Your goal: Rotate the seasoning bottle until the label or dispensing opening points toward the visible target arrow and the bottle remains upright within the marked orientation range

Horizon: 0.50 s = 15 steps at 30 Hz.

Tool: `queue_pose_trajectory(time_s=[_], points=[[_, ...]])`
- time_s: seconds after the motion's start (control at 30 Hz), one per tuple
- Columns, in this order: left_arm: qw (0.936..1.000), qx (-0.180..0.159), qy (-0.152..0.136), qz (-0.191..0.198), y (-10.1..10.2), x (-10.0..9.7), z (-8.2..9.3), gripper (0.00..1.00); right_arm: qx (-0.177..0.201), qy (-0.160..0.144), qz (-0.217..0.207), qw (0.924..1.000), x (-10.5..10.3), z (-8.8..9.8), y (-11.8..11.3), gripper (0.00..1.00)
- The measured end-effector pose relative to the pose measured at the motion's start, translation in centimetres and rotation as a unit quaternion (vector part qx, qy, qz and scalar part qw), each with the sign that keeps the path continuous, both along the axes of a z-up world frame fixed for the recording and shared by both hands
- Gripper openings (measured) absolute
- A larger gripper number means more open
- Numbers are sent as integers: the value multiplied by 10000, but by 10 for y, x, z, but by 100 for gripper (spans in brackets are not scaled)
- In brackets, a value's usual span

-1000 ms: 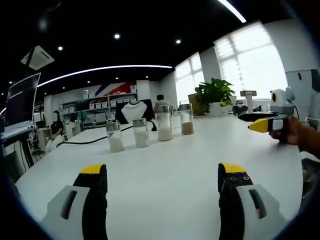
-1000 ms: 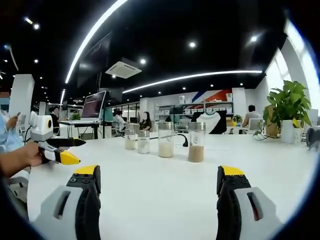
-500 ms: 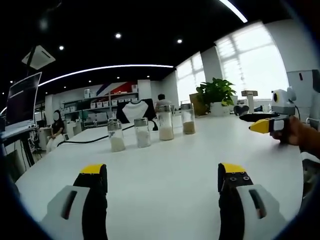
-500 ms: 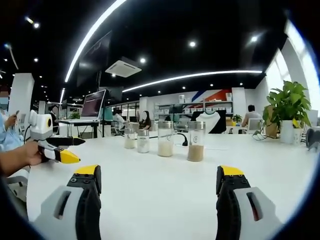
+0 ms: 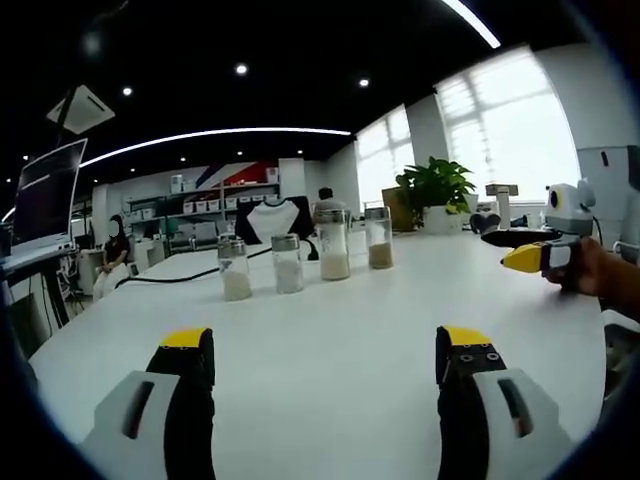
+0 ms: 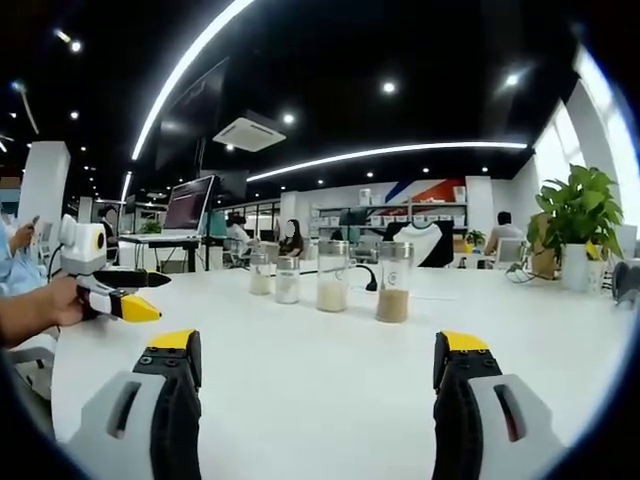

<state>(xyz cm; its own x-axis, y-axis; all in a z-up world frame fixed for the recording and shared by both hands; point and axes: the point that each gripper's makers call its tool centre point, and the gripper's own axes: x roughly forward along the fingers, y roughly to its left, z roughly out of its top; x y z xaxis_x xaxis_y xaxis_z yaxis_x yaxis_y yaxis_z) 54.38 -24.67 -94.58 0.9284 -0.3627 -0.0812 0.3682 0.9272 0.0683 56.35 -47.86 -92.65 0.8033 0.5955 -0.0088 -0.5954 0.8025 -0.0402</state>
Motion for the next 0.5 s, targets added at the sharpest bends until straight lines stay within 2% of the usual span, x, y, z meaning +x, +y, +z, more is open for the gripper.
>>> queue_pose_trajectory(time_s=[0.5], points=[[9999, 114, -12, 22, 0, 1, 0, 97, 117, -17, -35, 9999, 1, 3, -3, 98]])
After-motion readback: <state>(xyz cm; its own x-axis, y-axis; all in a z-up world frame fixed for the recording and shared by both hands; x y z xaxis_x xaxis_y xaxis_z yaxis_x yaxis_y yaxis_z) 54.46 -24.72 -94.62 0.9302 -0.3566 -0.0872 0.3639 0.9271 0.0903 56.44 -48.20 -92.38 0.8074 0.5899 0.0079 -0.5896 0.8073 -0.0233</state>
